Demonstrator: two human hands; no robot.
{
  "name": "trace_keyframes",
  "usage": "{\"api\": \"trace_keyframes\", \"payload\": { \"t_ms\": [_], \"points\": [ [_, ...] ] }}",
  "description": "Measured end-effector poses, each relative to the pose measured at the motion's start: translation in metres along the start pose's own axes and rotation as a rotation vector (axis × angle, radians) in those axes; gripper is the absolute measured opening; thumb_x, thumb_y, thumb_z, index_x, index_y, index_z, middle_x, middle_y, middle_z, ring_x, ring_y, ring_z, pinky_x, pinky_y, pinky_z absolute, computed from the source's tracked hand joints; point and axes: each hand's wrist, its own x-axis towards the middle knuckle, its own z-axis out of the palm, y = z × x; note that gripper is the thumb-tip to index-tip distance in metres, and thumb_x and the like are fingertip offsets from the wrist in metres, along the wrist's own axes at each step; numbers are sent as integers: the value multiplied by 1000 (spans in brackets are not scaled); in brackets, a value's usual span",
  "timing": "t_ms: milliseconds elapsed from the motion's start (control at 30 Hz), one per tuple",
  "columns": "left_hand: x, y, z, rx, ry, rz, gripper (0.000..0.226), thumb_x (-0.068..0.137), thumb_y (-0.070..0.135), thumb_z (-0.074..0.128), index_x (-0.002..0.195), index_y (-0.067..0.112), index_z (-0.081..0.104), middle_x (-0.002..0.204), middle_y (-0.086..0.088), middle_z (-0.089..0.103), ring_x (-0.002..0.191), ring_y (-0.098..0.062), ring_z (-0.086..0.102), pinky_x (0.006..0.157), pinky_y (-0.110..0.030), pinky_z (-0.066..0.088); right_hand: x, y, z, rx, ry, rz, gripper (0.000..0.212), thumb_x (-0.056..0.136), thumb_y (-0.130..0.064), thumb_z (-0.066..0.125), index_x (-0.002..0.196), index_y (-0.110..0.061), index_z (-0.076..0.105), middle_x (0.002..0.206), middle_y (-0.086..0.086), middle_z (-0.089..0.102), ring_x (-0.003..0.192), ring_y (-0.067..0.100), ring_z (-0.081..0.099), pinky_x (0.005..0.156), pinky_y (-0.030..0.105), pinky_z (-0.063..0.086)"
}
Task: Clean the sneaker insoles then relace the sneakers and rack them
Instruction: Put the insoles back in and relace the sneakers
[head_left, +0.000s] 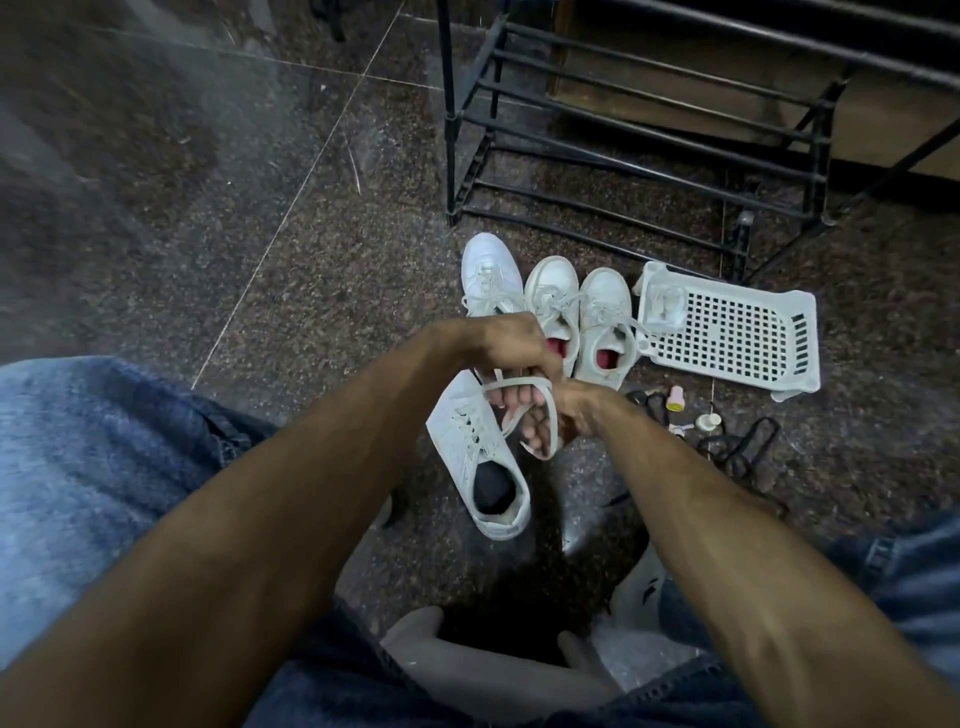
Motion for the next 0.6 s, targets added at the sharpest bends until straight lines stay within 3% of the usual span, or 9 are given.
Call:
{"api": "trace_keyframes", "payload": {
  "t_ms": [67, 133, 233, 300, 467, 533, 600],
  "points": [
    [1, 6, -2, -9, 8, 32, 22, 83, 16, 63, 69, 1, 71, 60, -8, 69, 53, -19, 63, 66, -35, 57, -4, -3, -4, -108, -32, 54, 56, 97, -13, 43, 46, -15, 64, 44, -2, 53, 41, 9, 50, 51, 25, 41],
    [1, 12, -5, -18, 49, 96, 24, 84, 15, 64, 64, 4, 69, 60, -5, 67, 57, -13, 62, 69, -36, 57, -10, -9, -11, -234, -80, 92, 55, 93, -13, 56, 38, -16, 63, 39, -5, 52, 38, 6, 45, 47, 20, 38],
    [1, 21, -8, -54, 36, 157, 28, 86, 16, 62, 67, -2, 71, 66, -8, 69, 73, -16, 64, 72, -35, 58, -16, -16, -19, -449, -145, 126, 8, 87, -15, 68, 80, -11, 69, 54, 0, 62, 46, 8, 48, 47, 18, 41],
    [0, 25, -9, -61, 28, 176, 30, 87, 16, 61, 68, -5, 70, 64, -9, 69, 73, -16, 65, 68, -31, 58, -12, -15, -23, -495, -133, 79, 7, 90, -13, 64, 91, -7, 67, 63, 5, 63, 43, 7, 50, 45, 17, 42],
    [-5, 19, -12, -199, 77, 232, 37, 87, 12, 60, 52, 0, 62, 49, -11, 61, 46, -14, 59, 46, -20, 44, -2, -10, -32, -234, 148, -127, 19, 95, -11, 54, 78, -10, 61, 54, 5, 57, 36, 10, 46, 38, 19, 37],
    [-5, 12, -18, -264, 142, 245, 38, 82, 21, 64, 47, 5, 60, 48, -14, 57, 43, -17, 55, 49, -23, 39, 2, -7, -39, -96, 198, -165, 13, 94, -13, 57, 82, -11, 61, 54, 4, 55, 37, 10, 44, 39, 19, 37],
    [-7, 8, -24, -326, 164, 238, 34, 75, 28, 66, 47, 10, 60, 54, -17, 55, 39, -21, 52, 56, -30, 39, 1, -7, -43, 7, 141, -207, 11, 93, -16, 62, 84, -12, 66, 58, 2, 60, 43, 9, 49, 44, 22, 45]
  ]
}}
